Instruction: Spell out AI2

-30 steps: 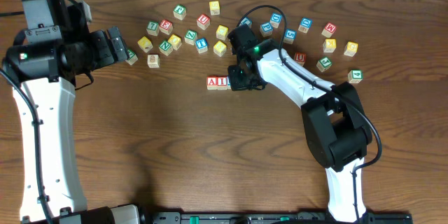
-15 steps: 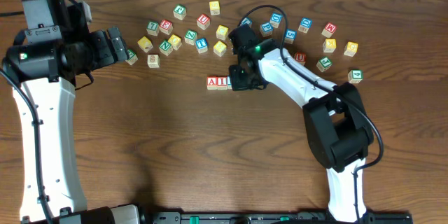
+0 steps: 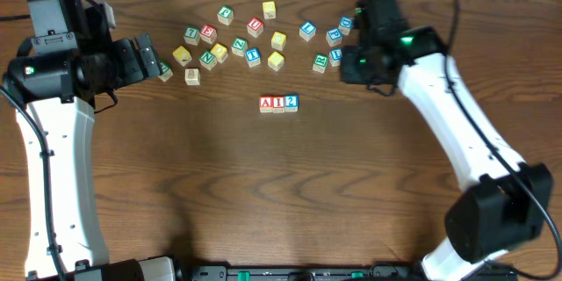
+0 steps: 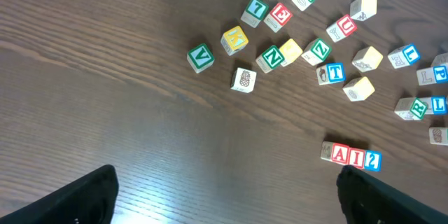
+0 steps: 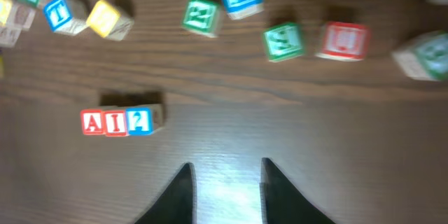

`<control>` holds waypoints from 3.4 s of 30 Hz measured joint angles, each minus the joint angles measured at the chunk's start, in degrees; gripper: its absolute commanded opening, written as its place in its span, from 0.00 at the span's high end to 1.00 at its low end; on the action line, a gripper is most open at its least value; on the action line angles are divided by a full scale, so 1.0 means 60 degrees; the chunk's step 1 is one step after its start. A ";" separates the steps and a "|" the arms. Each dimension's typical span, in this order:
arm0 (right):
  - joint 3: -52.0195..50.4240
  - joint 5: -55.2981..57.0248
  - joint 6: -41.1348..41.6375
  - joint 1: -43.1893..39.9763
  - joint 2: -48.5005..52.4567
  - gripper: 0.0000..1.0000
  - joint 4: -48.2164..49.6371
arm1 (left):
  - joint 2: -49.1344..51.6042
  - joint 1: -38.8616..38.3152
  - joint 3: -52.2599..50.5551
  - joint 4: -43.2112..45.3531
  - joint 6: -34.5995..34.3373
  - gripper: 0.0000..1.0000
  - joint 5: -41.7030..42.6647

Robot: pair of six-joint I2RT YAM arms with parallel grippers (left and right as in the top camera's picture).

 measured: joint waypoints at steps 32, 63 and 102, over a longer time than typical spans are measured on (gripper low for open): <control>-0.0004 0.0699 -0.0186 -0.0863 -0.2204 0.01 -0.0994 | 0.0000 0.0000 0.0000 0.0000 -0.0007 0.02 0.0000; -0.9289 0.1239 -0.1668 -0.2430 -0.9653 0.01 0.8062 | 0.0000 0.0000 0.0000 -0.0004 -0.0007 0.02 0.0004; -1.5369 0.0860 -0.1672 -0.2838 -1.6928 0.01 0.8582 | 0.0011 0.0000 0.0000 -0.0004 -0.0007 0.02 0.0000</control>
